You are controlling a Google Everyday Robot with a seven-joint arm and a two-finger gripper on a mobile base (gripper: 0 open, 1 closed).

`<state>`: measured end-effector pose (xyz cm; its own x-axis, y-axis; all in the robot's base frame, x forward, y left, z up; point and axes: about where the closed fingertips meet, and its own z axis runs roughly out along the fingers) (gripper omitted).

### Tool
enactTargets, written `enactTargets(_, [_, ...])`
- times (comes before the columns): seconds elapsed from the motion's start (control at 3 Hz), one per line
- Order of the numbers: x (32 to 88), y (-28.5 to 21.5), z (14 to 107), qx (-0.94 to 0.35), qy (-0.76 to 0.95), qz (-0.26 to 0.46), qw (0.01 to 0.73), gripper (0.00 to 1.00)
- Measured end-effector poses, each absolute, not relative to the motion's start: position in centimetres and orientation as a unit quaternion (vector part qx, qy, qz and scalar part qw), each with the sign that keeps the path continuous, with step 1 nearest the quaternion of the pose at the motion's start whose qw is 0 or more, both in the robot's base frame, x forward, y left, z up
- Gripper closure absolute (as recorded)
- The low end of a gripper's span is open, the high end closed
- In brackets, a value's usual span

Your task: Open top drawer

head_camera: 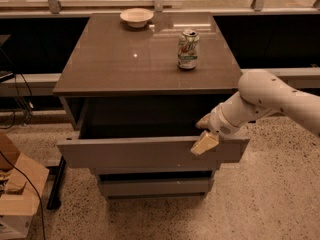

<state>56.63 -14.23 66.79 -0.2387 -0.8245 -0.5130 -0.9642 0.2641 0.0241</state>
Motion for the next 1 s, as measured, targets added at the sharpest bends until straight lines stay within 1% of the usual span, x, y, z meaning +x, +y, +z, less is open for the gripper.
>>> enactTargets(0.33, [56.6, -14.2, 66.6, -0.584, 0.768, 0.171, 0.2, 0.0])
enactTargets(0.67, [55.1, -15.0, 65.6, -0.573, 0.778, 0.178, 0.184, 0.0])
enactTargets(1.0, [52.4, -16.2, 64.5, -0.557, 0.791, 0.195, 0.162, 0.19])
